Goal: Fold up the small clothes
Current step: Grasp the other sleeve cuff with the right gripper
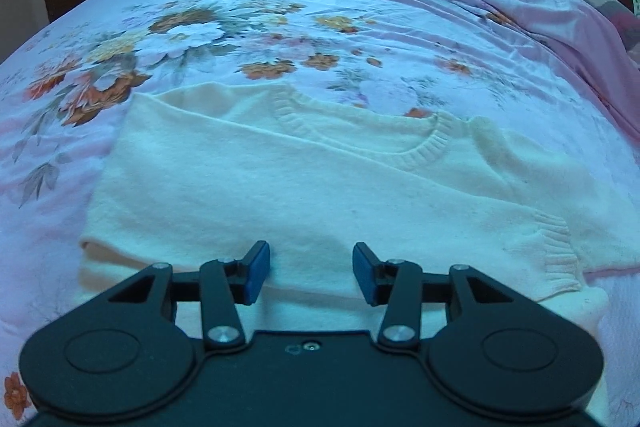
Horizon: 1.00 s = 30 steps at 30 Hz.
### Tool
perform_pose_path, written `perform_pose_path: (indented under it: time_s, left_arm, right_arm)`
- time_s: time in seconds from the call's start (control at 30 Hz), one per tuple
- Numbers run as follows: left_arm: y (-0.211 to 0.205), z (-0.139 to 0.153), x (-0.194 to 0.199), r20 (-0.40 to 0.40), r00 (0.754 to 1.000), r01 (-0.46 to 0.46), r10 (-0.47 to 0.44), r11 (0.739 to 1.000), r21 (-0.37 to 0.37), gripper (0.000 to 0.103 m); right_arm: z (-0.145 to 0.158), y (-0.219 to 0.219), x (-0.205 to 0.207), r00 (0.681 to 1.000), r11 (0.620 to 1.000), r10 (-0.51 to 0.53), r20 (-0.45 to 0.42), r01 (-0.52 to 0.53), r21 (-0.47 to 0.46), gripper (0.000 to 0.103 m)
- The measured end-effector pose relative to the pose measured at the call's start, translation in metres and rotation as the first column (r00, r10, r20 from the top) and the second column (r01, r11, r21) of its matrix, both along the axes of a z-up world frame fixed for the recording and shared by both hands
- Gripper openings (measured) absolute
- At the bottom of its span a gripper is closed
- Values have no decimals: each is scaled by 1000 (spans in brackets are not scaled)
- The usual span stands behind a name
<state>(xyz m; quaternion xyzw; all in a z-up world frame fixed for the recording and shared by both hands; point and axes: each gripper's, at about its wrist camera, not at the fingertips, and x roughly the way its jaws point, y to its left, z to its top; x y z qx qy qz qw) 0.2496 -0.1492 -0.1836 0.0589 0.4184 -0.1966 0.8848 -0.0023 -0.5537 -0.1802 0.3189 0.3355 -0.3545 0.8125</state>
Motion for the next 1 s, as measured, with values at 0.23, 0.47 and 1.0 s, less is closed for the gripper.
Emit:
perform_pose_path:
  time_s: [0.23,0.47,1.0]
  left_arm:
    - [-7,-2,0,4,1000,3,-3,1000,9,46]
    - [-8,-4,2,14,1000,9,-10,999,34,46]
    - [-2,4,6,3,1000,-19,19,999,36,46]
  right_arm:
    - [-7,-58,-27,978,979,-191,78,184,88,43]
    - [-4,-72,-22,968,972,-234,89,230,49,6]
    - [60,25,42,976,982,94,195,-59,-178,6]
